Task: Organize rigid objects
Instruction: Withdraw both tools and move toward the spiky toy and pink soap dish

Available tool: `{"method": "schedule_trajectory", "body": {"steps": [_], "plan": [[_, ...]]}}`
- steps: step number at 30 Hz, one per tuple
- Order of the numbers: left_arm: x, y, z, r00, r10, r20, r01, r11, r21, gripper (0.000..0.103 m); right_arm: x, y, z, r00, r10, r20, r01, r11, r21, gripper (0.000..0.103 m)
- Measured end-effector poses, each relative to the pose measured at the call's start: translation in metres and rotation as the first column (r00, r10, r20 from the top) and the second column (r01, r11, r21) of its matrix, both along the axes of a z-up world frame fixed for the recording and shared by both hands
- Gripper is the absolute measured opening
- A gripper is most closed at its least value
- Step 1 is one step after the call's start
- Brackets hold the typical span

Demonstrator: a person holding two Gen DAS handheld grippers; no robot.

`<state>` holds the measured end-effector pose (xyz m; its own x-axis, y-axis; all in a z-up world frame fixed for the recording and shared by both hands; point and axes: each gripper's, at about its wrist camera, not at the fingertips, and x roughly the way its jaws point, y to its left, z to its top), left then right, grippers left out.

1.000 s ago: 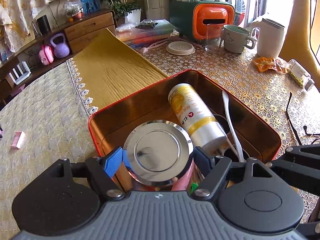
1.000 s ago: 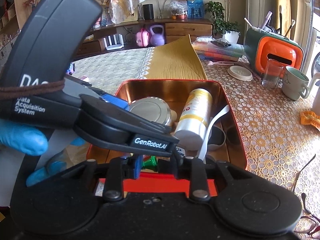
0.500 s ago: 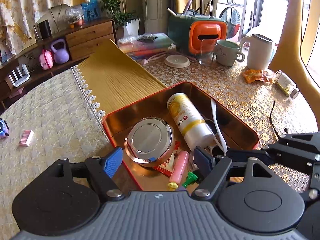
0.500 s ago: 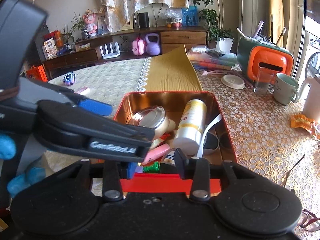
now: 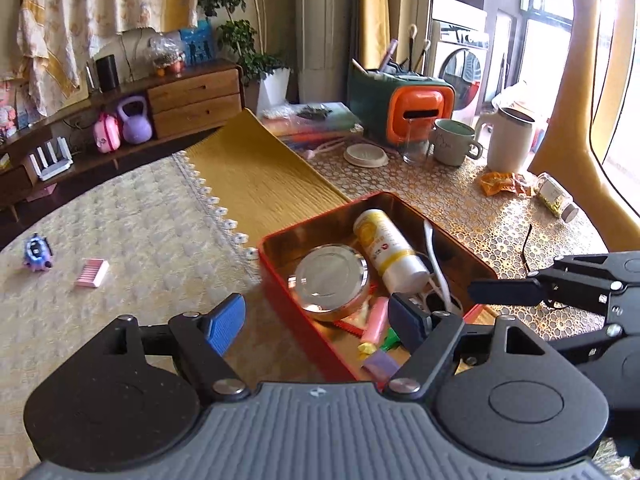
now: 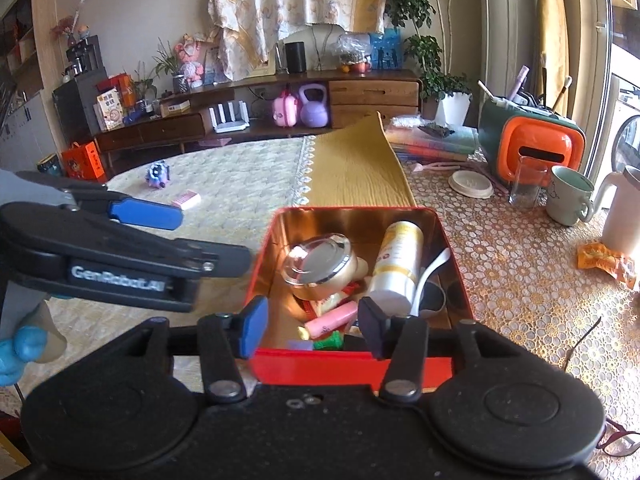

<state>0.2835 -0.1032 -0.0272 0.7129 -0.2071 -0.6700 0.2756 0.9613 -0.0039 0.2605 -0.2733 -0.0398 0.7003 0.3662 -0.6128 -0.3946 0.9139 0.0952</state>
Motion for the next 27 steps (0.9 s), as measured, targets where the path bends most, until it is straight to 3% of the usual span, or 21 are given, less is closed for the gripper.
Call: {"method": "schedule_trajectory", "body": {"steps": [15,27], "plan": [[-0.041,0.092,0.011,0.993,0.112,0.026,-0.111,0.993,-0.031,0.082,-0.017,0.045,0.017,0.994,0.102,0.031,-0.103,0.994,0.033,0.07],[-0.048,0.167,0.004,0.972,0.233,0.034,-0.231,0.971,-0.059,0.084,-0.01,0.097,0.019,0.98,0.19,0.066,-0.194,0.979,0.062,0.101]]}}
